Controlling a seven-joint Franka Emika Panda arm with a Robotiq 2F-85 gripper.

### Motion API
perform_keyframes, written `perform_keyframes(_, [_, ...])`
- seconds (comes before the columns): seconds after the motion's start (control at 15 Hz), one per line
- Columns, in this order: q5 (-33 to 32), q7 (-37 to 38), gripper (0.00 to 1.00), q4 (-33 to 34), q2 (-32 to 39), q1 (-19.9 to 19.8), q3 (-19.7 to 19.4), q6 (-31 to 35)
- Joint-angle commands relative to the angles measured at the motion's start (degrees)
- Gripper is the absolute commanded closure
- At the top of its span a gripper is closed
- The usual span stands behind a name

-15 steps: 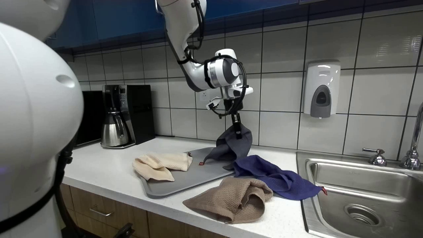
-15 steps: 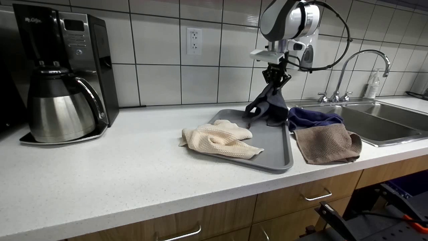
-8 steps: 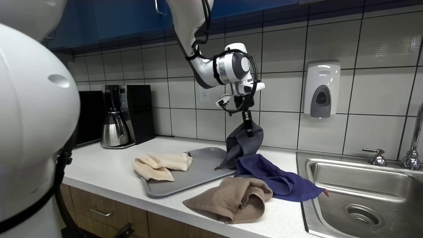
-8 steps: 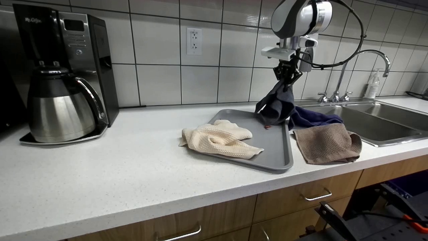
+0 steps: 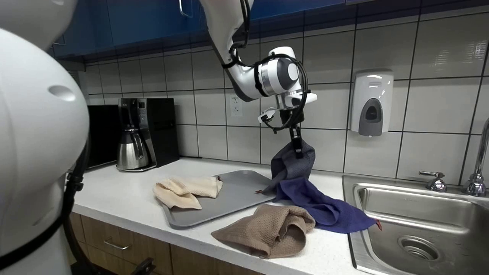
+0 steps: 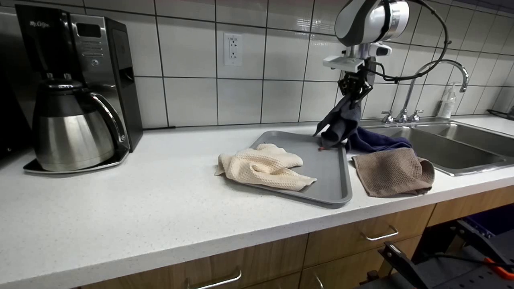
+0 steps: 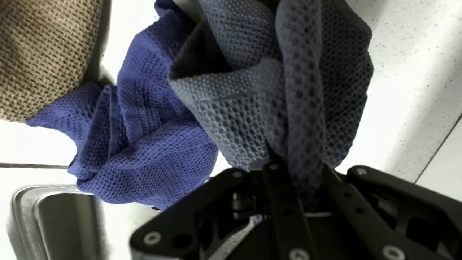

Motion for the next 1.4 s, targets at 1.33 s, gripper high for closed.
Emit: perform_keyframes(1.33, [-0.84, 3.1, 0.98, 16.15, 11.63, 1.49, -1.46, -2.65])
